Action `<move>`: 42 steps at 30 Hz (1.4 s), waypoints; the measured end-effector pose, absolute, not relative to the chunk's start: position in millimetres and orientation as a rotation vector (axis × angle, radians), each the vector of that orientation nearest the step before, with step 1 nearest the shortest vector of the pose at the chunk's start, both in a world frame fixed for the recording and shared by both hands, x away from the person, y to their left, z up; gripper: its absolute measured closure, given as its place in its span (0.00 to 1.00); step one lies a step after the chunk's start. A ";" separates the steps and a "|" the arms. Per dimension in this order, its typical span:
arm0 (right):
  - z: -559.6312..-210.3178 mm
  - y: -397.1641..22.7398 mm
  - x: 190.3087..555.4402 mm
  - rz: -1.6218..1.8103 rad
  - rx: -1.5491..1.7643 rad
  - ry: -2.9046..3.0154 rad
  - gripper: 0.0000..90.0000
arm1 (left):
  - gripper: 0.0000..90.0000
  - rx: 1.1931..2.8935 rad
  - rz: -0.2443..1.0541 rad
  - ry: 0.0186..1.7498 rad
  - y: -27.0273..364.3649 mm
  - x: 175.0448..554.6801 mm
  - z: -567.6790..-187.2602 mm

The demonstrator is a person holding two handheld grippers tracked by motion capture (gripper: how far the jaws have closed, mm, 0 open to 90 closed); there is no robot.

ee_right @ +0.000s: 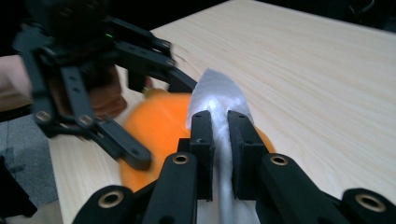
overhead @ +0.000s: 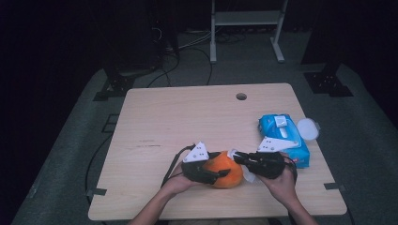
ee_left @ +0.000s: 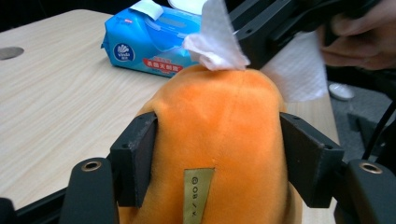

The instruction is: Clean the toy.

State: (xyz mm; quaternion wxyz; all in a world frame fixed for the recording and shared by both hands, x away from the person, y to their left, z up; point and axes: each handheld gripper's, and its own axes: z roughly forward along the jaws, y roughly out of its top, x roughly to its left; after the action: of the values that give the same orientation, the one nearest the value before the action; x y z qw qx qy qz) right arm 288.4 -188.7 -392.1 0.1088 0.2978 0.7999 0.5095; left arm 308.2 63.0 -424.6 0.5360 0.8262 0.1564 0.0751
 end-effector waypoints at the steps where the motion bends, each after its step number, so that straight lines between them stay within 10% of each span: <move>1: -390.1 -188.0 287.4 1.522 0.867 2.353 0.89 | 0.36 1.968 0.188 0.372 61.6 307.5 -424.5; 11: -401.2 -201.7 295.4 1.504 0.928 2.362 0.89 | 0.22 1.961 0.191 0.368 64.5 308.4 -425.1; 21: -390.5 -182.7 283.9 1.556 0.837 2.386 0.89 | 0.32 1.974 0.223 0.380 53.9 305.7 -429.0; 35: -405.0 -212.1 299.0 1.557 0.986 2.373 0.89 | 0.05 1.955 0.111 0.371 60.4 322.6 -457.7; 42: -401.6 -213.4 297.9 1.585 0.991 2.342 0.89 | 0.31 1.943 0.085 0.371 65.3 317.9 -439.2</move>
State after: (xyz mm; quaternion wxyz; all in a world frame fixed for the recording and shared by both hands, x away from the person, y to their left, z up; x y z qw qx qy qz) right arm 297.9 -213.4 -401.6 0.0725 0.3300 0.7795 0.5274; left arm 317.9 65.3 -439.2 0.5486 0.8205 0.1568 0.0359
